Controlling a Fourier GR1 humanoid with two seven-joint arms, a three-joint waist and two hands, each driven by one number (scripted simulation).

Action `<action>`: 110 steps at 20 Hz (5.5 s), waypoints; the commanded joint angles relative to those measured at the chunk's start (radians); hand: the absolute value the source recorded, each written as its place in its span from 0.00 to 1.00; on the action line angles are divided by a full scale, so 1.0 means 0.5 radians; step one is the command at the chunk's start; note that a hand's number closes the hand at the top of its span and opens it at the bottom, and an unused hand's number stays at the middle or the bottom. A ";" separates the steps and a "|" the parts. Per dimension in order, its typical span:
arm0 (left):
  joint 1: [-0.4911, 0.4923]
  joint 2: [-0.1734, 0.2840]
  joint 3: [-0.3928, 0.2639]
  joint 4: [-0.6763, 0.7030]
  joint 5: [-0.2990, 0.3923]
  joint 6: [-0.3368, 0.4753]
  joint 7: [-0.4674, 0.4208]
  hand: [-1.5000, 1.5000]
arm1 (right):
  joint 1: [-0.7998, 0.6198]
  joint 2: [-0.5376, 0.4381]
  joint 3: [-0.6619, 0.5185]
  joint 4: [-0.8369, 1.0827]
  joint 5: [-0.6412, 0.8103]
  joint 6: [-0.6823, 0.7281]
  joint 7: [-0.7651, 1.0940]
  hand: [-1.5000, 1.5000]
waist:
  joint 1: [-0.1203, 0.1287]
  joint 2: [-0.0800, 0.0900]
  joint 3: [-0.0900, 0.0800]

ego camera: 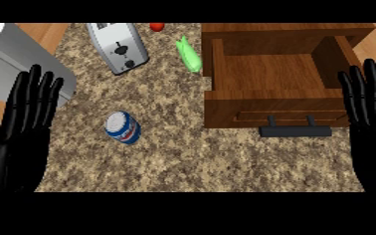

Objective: Pick up the can, place it into the drawer and close the drawer

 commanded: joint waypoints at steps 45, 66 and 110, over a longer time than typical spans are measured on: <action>-0.409 0.383 0.248 1.155 0.560 -1.604 0.031 0.00 | 0.397 0.041 -0.324 0.036 -0.110 0.238 0.244 0.00 | -0.011 0.027 -0.076; -0.437 0.415 0.249 1.862 -0.183 -1.507 -0.909 0.00 | 0.472 0.109 -0.412 0.229 -0.092 0.415 -0.027 0.00 | -0.006 0.024 -0.075; -1.174 0.362 0.078 3.439 -0.536 -1.102 -1.629 0.00 | 0.466 0.199 -0.388 -0.111 -0.068 0.368 0.284 0.00 | -0.018 0.027 -0.076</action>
